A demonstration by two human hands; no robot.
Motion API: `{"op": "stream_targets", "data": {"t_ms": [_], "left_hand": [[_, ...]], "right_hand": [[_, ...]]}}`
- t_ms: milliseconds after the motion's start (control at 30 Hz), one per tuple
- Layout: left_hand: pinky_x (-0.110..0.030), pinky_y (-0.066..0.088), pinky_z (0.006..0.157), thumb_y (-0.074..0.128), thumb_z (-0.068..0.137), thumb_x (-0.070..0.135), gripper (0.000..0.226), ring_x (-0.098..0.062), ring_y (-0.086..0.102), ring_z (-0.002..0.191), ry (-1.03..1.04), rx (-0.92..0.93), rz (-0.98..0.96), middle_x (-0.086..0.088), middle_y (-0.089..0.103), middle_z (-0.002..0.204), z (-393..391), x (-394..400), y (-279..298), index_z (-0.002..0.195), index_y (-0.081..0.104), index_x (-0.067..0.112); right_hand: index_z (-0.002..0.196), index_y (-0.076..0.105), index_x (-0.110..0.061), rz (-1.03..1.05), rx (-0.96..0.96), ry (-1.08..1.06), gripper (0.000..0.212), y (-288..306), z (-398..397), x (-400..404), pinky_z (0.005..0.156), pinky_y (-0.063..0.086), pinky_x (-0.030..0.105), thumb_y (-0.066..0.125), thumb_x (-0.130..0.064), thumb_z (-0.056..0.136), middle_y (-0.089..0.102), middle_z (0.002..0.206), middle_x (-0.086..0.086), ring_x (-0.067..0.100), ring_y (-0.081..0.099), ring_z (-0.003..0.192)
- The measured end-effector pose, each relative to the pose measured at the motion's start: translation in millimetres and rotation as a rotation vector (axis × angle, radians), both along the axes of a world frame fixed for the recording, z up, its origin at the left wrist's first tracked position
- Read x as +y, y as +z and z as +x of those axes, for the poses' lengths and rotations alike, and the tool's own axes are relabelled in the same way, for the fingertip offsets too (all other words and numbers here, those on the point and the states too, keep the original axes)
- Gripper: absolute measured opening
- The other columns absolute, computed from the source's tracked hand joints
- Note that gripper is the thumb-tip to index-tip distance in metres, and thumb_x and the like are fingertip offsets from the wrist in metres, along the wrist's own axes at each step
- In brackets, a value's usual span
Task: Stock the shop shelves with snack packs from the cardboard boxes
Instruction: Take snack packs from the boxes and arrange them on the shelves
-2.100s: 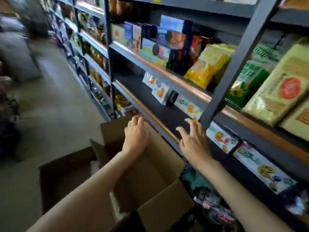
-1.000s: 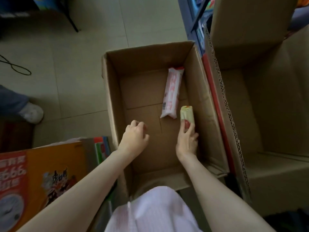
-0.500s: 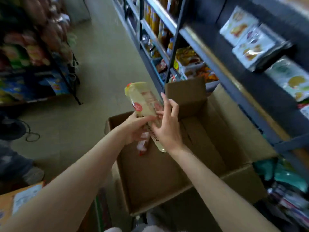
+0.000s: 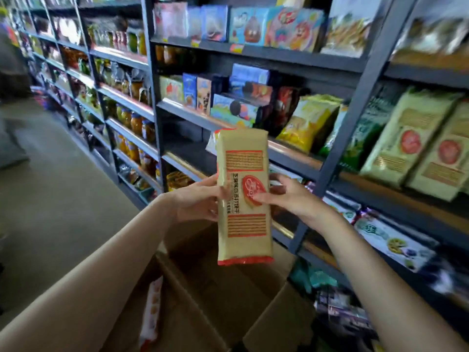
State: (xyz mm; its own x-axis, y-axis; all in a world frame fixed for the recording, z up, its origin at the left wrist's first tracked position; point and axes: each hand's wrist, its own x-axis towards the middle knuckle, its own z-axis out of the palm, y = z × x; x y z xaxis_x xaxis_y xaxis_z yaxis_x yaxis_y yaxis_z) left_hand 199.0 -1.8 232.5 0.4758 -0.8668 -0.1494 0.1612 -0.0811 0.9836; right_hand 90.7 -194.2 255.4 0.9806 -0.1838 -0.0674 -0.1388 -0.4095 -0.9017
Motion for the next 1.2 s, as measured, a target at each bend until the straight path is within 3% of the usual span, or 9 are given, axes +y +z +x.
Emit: {"op": "stream_targets", "data": {"t_ms": [200,300,400,567,700,800,867,1033,1200], "left_hand": [[-0.052,0.046,0.095,0.07,0.062,0.02,0.072,-0.032,0.058,0.114,-0.216,-0.182,-0.01,-0.013,0.06,0.123,-17.6,-110.7,33.1,0.129,0.045,0.028],[-0.047,0.042,0.1,0.069,0.076,0.014,0.057,-0.023,0.057,0.116,-0.2,-0.306,-0.01,-0.002,0.062,0.123,-31.0,-175.1,54.0,0.127,0.049,0.033],[-0.035,0.042,0.093,0.063,0.085,0.011,0.039,-0.016,0.057,0.109,-0.034,-0.36,-0.072,0.005,0.066,0.108,-50.5,-238.0,70.8,0.119,0.054,0.028],[-0.018,0.046,0.069,0.063,0.086,0.01,0.05,-0.013,0.058,0.091,0.168,-0.566,-0.19,-0.003,0.057,0.114,-86.7,-326.0,72.5,0.131,0.042,0.018],[-0.006,0.049,0.067,0.066,0.084,0.012,0.058,-0.013,0.059,0.096,0.124,-0.676,-0.196,0.002,0.056,0.112,-114.0,-374.5,61.8,0.133,0.036,0.021],[-0.032,0.055,0.084,0.07,0.08,0.023,0.063,-0.017,0.063,0.099,0.118,-0.731,-0.169,0.0,0.061,0.118,-120.4,-397.7,54.2,0.132,0.034,0.029],[-0.046,0.055,0.083,0.07,0.071,0.043,0.069,-0.018,0.065,0.097,0.143,-0.76,-0.142,0.003,0.063,0.116,-119.1,-404.9,50.6,0.129,0.032,0.04],[-0.047,0.054,0.084,0.067,0.083,0.018,0.077,-0.025,0.063,0.099,0.199,-0.843,-0.084,-0.008,0.06,0.115,-116.3,-417.8,48.1,0.143,0.022,0.035],[-0.042,0.053,0.081,0.065,0.083,0.014,0.083,-0.024,0.064,0.09,0.127,-1.058,0.022,-0.006,0.061,0.105,-119.3,-423.8,38.2,0.145,0.015,0.036]], "right_hand": [[0.121,0.054,-0.015,-0.022,-0.145,-0.197,0.084,18.8,-52.5,-77.6,0.093,0.05,0.045,0.086,-0.037,0.047,0.067,0.11,0.004,0.02,0.064,0.101],[0.116,0.05,-0.01,-0.071,-0.259,-0.34,0.058,33.3,-82.5,-129.6,0.081,0.052,0.019,0.081,-0.008,0.067,0.065,0.102,0.002,0.008,0.061,0.086],[0.109,0.04,-0.024,-0.23,-0.391,-0.469,0.052,55.4,-115.0,-179.3,0.07,0.037,0.003,0.076,-0.007,0.075,0.057,0.095,-0.01,0.0,0.055,0.087],[0.123,0.043,-0.014,-0.438,-0.49,-0.621,0.061,79.6,-151.8,-262.5,0.099,0.04,0.035,0.078,-0.021,0.074,0.057,0.118,-0.002,0.016,0.052,0.113],[0.136,0.036,-0.012,-0.55,-0.447,-0.608,0.073,78.8,-166.1,-297.7,0.097,0.036,0.029,0.075,-0.028,0.077,0.05,0.136,0.002,0.018,0.046,0.126],[0.144,0.024,-0.013,-0.59,-0.415,-0.596,0.083,59.8,-165.0,-313.9,0.099,0.03,0.023,0.073,-0.031,0.079,0.045,0.136,-0.003,0.01,0.04,0.126],[0.145,0.018,-0.017,-0.512,-0.41,-0.578,0.086,49.3,-160.5,-324.1,0.096,0.03,0.019,0.072,-0.031,0.08,0.046,0.129,-0.007,0.004,0.04,0.117],[0.147,0.01,-0.025,-0.366,-0.402,-0.661,0.091,41.5,-143.2,-342.5,0.105,0.037,0.046,0.07,-0.035,0.08,0.048,0.138,0.003,0.023,0.045,0.127],[0.151,0.005,-0.019,-0.597,-0.334,-0.678,0.094,38.5,-142.3,-345.3,0.1,0.031,0.025,0.07,-0.022,0.083,0.03,0.144,0.009,0.02,0.034,0.132]]}}
